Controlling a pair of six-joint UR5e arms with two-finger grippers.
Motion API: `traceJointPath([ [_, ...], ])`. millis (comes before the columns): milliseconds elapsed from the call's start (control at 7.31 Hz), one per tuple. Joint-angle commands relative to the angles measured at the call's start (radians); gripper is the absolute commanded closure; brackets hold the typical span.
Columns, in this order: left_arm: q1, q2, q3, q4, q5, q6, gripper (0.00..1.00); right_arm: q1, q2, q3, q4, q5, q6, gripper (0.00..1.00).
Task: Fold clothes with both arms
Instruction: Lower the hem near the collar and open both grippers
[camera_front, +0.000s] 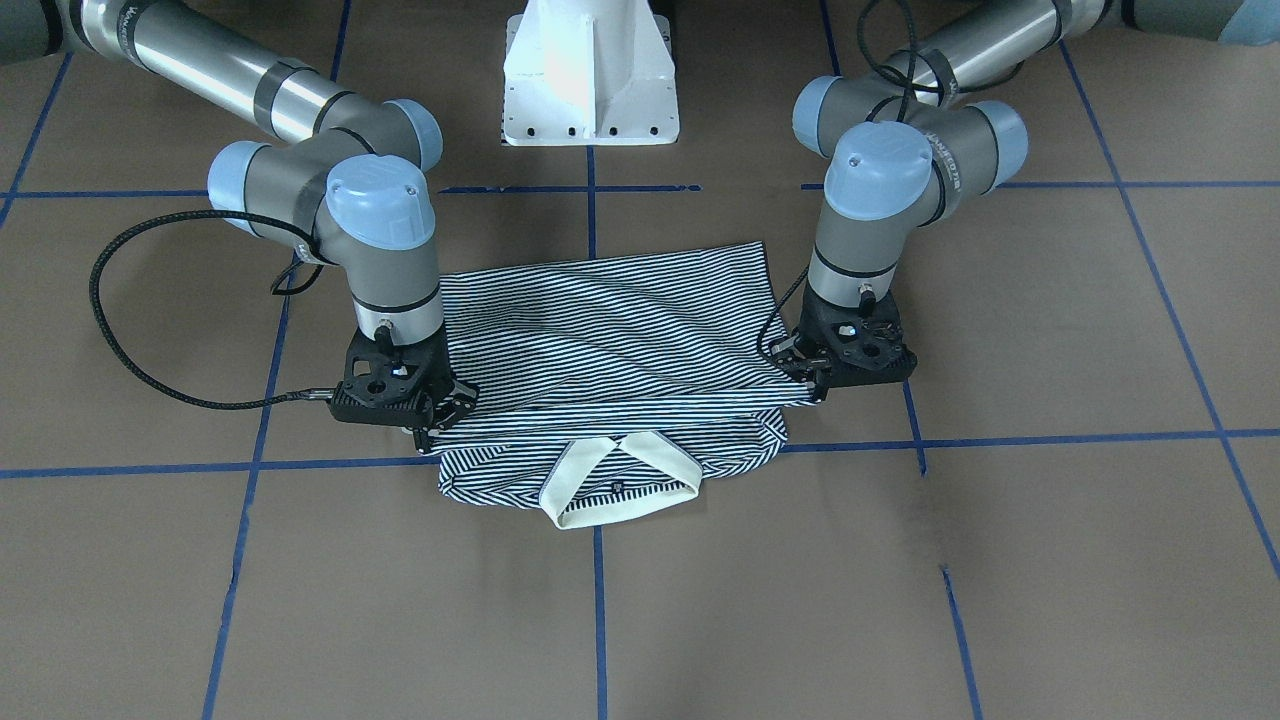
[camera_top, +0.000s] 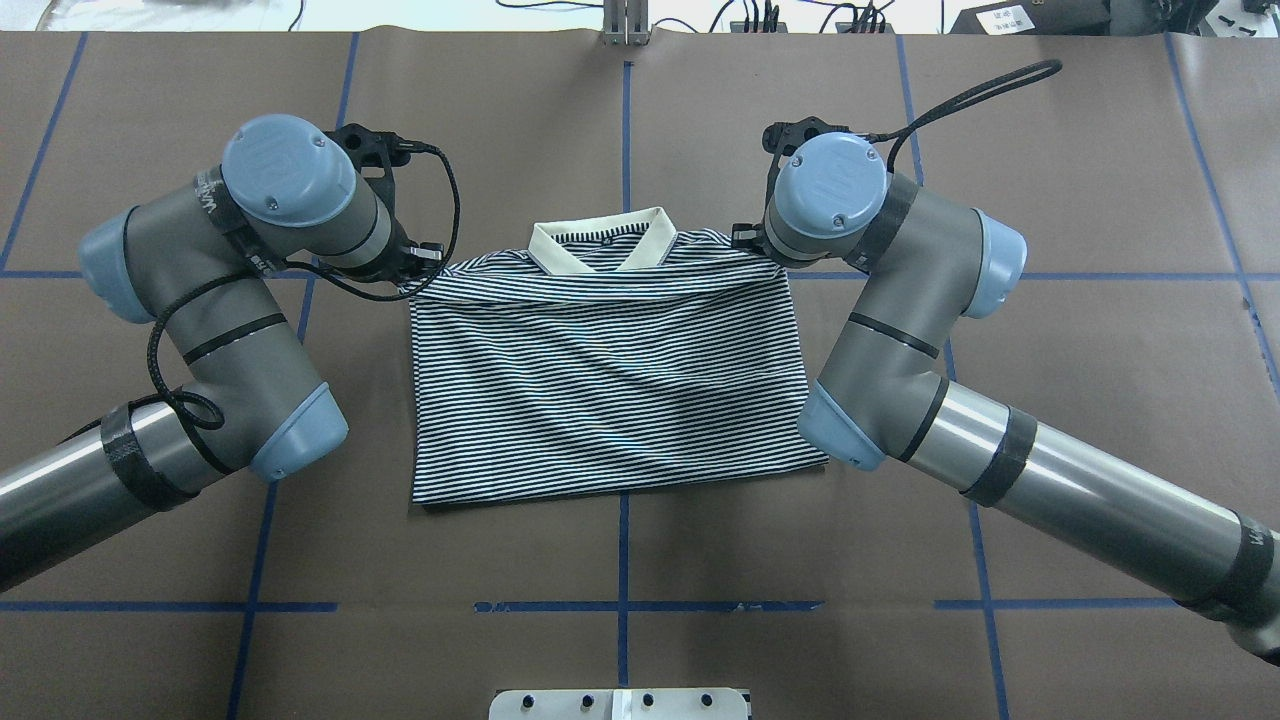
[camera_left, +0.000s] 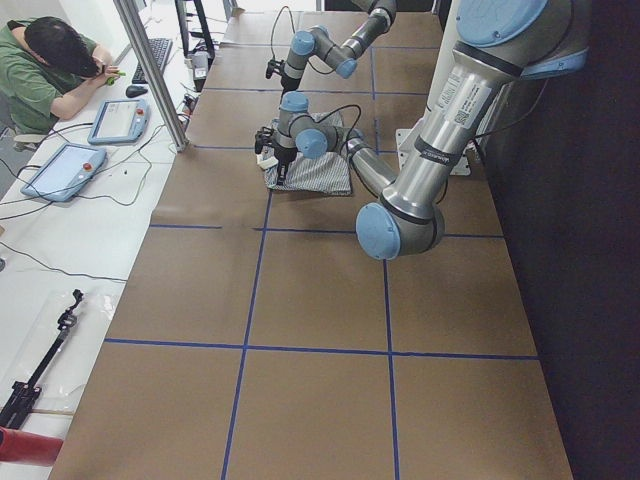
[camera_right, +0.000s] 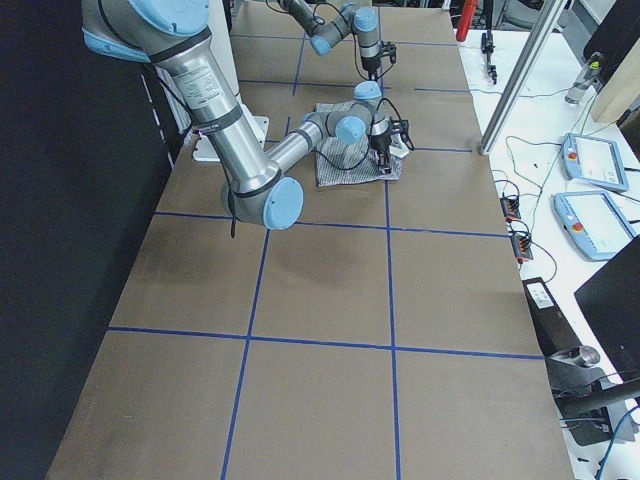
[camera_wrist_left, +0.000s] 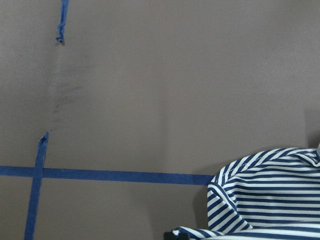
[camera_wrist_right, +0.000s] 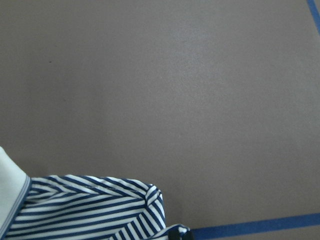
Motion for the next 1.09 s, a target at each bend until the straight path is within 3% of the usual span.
traceJointPath([
  [0, 0.000, -0.006, 0.012, 0.000, 0.000, 0.000, 1.00, 0.014, 0.020, -0.086, 0.080, -0.009, -0.001, 1.00],
  [274, 0.003, -0.006, 0.016, -0.003, 0.000, -0.001, 1.00, 0.025, 0.016, -0.100, 0.098, -0.010, -0.067, 1.00],
  [410, 0.003, -0.003, 0.015, -0.011, 0.000, 0.000, 0.75, 0.025, 0.010, -0.100, 0.100, -0.010, -0.069, 0.21],
  [547, 0.005, 0.009, 0.015, -0.052, 0.000, 0.003, 0.01, 0.022, 0.014, -0.091, 0.100, -0.009, -0.073, 0.00],
  [957, -0.003, 0.020, -0.025, -0.066, -0.003, 0.064, 0.00, 0.069, 0.011, -0.057, 0.098, 0.043, -0.221, 0.00],
])
